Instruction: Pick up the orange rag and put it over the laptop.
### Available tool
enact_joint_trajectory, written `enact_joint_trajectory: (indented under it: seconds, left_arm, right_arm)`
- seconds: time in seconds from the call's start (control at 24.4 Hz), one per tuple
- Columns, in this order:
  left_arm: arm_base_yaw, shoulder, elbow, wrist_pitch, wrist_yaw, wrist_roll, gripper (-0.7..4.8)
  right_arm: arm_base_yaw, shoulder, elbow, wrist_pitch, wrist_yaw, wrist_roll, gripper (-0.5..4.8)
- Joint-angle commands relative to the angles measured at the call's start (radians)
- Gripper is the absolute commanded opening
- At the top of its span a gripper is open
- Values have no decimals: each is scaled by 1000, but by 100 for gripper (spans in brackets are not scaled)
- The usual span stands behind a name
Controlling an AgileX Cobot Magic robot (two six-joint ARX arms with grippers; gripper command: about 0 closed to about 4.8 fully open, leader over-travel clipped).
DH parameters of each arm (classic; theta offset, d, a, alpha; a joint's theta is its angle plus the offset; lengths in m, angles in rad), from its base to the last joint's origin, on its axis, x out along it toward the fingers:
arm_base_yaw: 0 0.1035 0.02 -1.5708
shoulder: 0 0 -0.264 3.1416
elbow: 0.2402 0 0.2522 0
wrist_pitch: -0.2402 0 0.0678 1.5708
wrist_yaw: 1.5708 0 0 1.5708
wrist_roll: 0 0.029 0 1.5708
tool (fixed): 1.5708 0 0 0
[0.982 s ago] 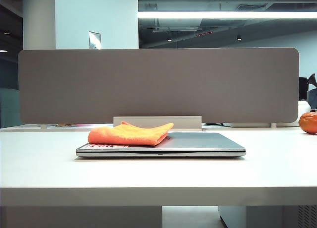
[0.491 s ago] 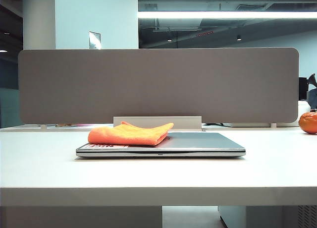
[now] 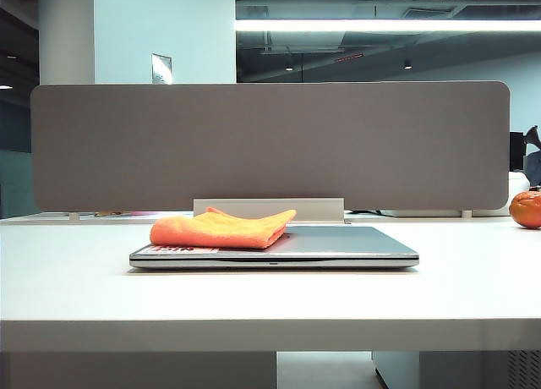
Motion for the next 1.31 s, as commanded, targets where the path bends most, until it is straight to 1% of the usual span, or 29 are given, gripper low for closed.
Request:
enact_joint_trajectory:
  seconds: [0.04,0.25,0.53,0.82,1.31]
  left_arm:
    - [-2,1,1,-13,7,-2,-6]
    - [-2,1,1,-13,7,-2,-6]
    - [-2,1,1,-13,7,-2,-6]
    - [-2,1,1,-13,7,-2,-6]
    - [-2,1,1,-13,7,-2,-6]
  right_arm:
    - [0,-3,-15,26,9,-1,-5]
    - [0,-3,-24,40,40,-6,-5]
    - [0,-3,-42,75,39,-16,-5]
    - [1,0,-42,74,30,-103,-5]
    - [1,-1,-42,77,16,-99,-5]
